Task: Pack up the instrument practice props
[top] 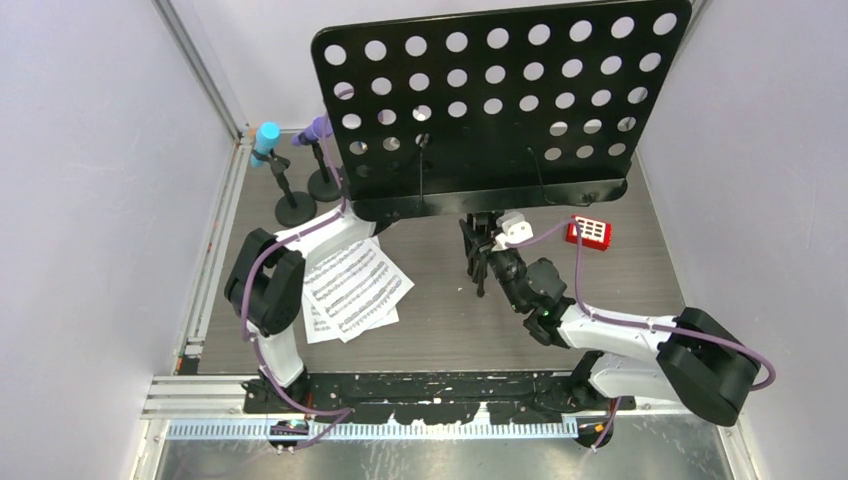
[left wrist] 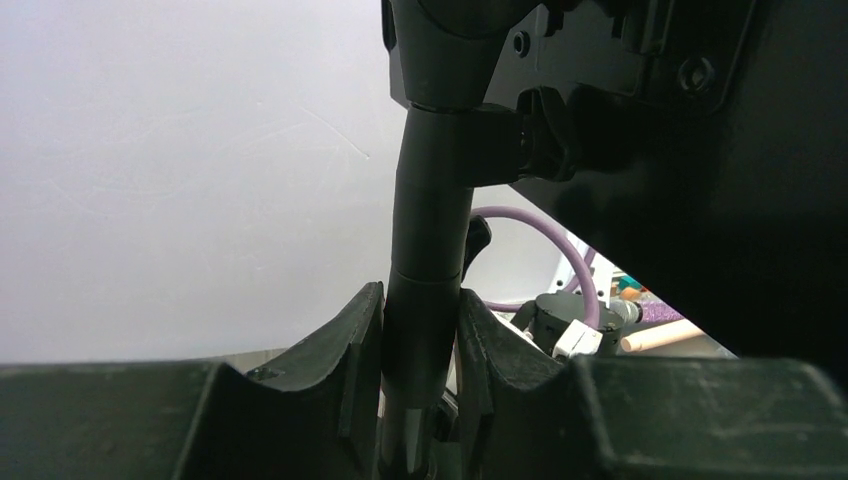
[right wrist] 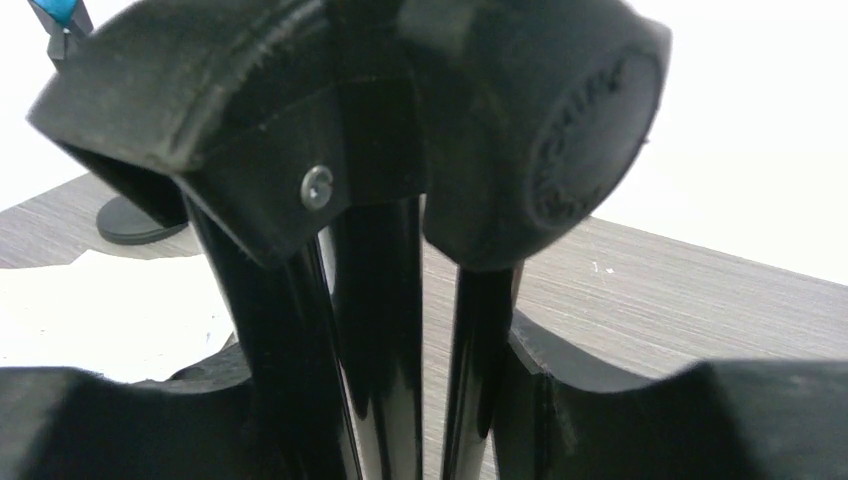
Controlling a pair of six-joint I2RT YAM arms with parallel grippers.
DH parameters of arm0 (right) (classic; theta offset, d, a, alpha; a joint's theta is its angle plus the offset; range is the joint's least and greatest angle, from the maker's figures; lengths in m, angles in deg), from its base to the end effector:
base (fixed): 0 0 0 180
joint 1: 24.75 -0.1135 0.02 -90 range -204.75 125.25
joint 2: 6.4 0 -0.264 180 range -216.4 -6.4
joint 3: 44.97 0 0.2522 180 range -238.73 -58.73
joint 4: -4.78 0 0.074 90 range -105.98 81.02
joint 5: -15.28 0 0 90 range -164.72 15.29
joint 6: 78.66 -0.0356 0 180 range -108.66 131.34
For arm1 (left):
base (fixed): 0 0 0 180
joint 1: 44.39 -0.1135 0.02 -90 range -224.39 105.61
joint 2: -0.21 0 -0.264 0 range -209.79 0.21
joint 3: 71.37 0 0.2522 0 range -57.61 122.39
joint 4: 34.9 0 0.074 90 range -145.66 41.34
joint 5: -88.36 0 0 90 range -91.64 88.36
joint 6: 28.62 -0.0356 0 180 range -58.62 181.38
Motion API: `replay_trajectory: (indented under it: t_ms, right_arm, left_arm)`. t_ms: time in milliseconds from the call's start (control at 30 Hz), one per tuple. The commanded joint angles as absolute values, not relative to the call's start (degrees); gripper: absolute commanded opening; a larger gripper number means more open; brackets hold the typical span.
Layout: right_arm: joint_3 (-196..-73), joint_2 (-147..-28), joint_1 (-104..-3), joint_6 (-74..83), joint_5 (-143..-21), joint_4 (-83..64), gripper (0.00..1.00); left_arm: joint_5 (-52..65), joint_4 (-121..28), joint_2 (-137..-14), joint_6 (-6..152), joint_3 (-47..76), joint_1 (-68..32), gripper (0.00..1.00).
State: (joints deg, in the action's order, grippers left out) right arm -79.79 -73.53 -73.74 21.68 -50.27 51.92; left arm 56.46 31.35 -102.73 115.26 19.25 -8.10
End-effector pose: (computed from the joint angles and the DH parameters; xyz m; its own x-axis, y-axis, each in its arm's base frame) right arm 0.1643 0.1665 0.2492 0.2414 0.0286 -0.9700 -0.3873 0.9193 -0.0693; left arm 0.2885 -0.2494 0.3920 -0.1940 -0.3871 -0.9014 0.9482 -0.3098 -0.0711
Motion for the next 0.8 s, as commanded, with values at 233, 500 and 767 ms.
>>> replay_trajectory:
  t_ms: [233, 500, 767]
  right_arm:
    - [-84.7, -74.8, -73.5, 25.9, -49.8, 57.5, 0.79]
    - [-85.6, -79.3, -73.4, 25.6, -49.5, 59.5, 0.68]
    - [-83.4, -80.1, -73.3, 24.1, -47.8, 60.6, 0.24]
  left_arm:
    - [52.6, 32.2, -101.6, 118.2, 21.0, -8.1, 0.00]
    - [52.7, 32.1, -101.4, 118.3, 21.0, -8.1, 0.00]
    - [52.7, 31.6, -101.6, 118.0, 20.8, -8.1, 0.00]
